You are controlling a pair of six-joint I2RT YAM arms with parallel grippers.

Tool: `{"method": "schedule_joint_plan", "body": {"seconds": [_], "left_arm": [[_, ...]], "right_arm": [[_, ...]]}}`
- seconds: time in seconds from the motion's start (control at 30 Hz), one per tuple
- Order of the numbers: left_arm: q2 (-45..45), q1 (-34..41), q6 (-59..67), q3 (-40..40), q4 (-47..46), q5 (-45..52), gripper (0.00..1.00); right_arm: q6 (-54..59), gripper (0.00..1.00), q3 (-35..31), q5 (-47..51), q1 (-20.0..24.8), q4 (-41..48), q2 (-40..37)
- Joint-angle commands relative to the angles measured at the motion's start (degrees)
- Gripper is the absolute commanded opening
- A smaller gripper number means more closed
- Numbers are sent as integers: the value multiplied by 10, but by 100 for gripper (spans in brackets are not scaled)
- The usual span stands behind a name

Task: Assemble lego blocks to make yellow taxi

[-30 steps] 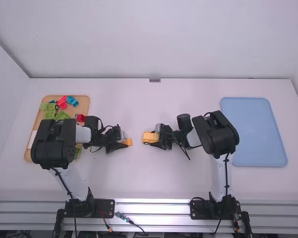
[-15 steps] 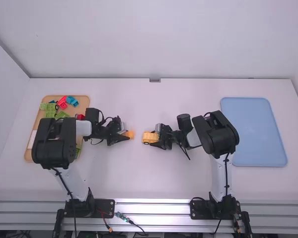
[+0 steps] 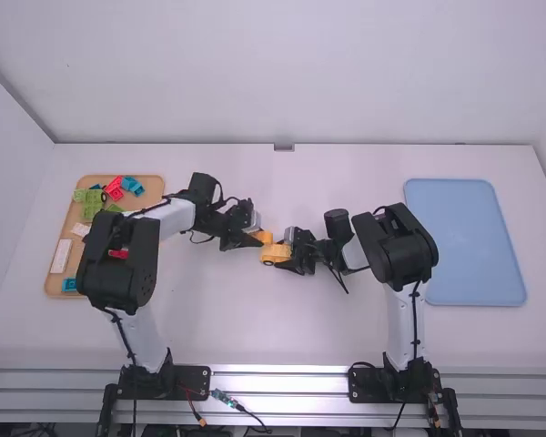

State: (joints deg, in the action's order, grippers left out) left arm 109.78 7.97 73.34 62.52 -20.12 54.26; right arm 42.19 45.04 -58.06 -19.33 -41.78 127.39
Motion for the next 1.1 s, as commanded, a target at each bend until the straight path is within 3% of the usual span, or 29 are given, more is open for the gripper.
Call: {"method": "schedule_joint_plan", "body": {"seconds": [0.0,0.2,0.6,1.07], "left_arm": [[6,28,10,6,-3,-11,2],[6,76,-47,-1,33,-59,2],[6,79,-110,-62,134,-57,2],[6,77,-111,-76,130,-57,2]], "right_arm": [[-2,53,0,9,-2,4,11],[7,53,-1,9,-2,5,11],[33,52,0,9,-2,9,11],[73,50,-1,-6,-2,22,11]]}}
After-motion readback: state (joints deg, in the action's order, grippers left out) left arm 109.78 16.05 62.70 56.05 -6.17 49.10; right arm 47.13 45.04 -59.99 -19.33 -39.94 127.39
